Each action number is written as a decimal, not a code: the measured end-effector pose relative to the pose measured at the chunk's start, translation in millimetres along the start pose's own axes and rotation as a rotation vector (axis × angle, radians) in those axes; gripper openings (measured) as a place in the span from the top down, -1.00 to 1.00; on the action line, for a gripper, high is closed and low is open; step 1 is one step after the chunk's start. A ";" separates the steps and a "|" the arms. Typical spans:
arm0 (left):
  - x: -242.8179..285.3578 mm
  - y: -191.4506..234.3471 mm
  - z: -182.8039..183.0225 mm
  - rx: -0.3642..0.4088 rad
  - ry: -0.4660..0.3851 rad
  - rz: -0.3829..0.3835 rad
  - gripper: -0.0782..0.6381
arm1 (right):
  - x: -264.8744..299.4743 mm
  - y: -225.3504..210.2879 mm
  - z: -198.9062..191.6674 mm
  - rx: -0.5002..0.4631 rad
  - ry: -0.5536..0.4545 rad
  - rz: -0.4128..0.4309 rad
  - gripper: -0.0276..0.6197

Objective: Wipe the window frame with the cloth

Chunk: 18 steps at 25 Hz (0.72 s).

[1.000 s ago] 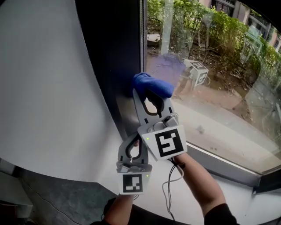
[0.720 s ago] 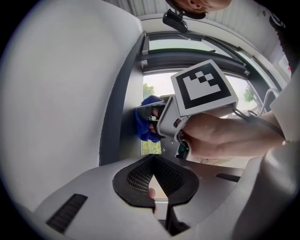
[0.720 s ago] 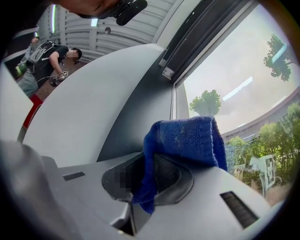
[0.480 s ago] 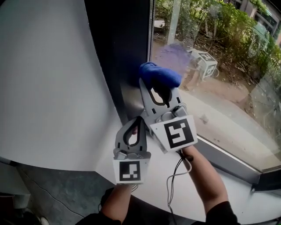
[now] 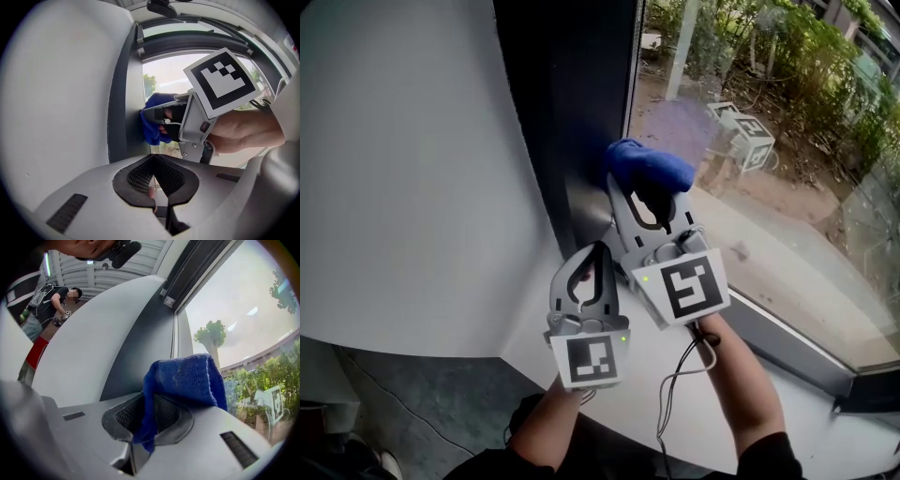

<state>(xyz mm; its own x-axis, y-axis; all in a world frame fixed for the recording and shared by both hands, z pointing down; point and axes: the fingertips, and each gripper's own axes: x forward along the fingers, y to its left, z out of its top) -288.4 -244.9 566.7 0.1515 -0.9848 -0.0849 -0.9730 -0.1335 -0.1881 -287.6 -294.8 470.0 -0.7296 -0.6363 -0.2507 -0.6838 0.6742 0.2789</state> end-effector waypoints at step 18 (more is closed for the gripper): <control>9.5 17.7 8.9 -0.074 0.027 0.041 0.77 | -2.3 -2.0 -36.4 0.061 0.084 -0.007 0.79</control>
<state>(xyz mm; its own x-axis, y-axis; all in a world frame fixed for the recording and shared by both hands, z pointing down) -302.7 -255.7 553.9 0.1076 -0.9921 -0.0639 -0.9886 -0.1000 -0.1122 -284.3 -308.3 503.8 -0.7235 -0.6683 -0.1733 -0.6898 0.6897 0.2202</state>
